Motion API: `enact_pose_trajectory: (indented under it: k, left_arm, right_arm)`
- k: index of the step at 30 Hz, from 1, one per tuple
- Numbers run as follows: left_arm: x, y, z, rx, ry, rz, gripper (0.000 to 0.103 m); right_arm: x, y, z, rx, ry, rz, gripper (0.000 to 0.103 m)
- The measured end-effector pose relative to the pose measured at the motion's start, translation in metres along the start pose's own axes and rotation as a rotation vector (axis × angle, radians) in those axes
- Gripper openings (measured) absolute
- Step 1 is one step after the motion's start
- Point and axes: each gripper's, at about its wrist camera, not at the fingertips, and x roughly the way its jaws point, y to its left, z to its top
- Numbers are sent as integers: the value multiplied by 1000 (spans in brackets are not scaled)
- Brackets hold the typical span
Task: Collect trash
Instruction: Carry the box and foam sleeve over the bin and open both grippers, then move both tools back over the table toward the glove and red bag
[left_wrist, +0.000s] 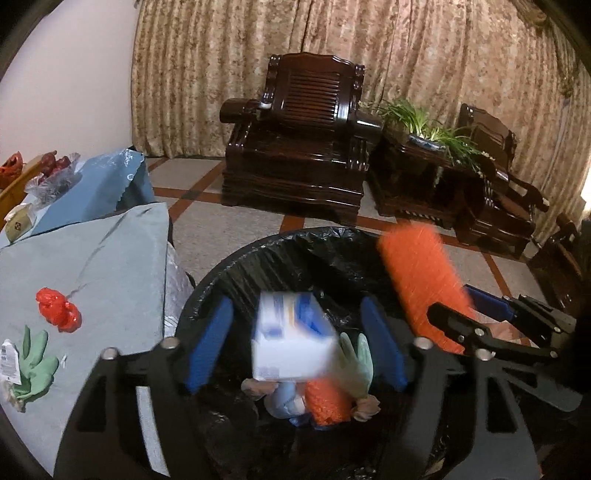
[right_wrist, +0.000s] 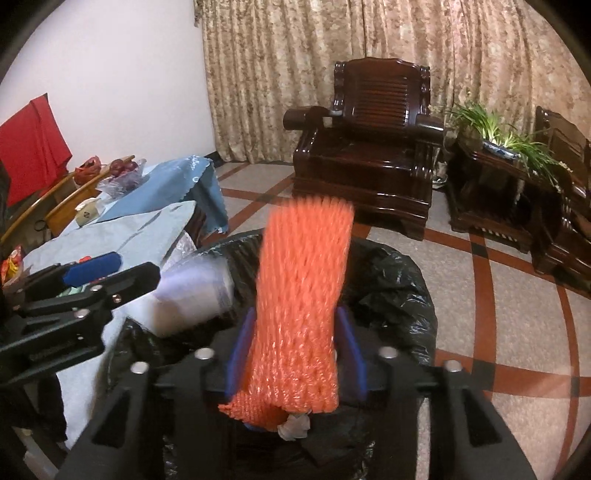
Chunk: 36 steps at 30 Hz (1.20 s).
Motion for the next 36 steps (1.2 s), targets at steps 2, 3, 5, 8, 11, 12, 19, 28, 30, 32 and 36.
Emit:
enact_pose_trajectory:
  k: [2,3,5,8,11,12,19,28,30,32,36]
  left_arm:
    - [-4,8,-1,-18,-5,6,79]
    - [-6,10,-1,-22,-8,11,80]
    - [-13,18,-1,-30,-21,31,86]
    - [-28,30,-3,-41,-42,62,90]
    - [-44,43,-5,-49,-54,91,91]
    - [-49,47,-6,-53,-59,100,92]
    - [-92,81,-13,-85,-103,177,93]
    - [-134,130,-33,-135,-131,295,94]
    - [-141,141,-40,-139,-131,324,94]
    - [-148,152,-48,-139,-127,356,94]
    - [-158,174,-62,-158,-119,397,94]
  right_arm:
    - [-1,0,-1,1,-4,-1,69]
    - [-3,1,-2,2,-13,-4,76]
    - [-6,1,-1,4,-26,1,88]
    - [-15,6,-1,3,-53,17,96]
    - [-22,17,2,-11,-68,37,97]
    - [-25,23,3,-15,-73,47,97]
    - [-32,59,11,-37,-90,101,97]
    - [-29,112,13,-95,-88,153,97]
    - [-27,123,13,-104,-85,165,97]
    - [-23,134,12,-114,-78,177,97]
    - [-15,159,10,-149,-64,196,97]
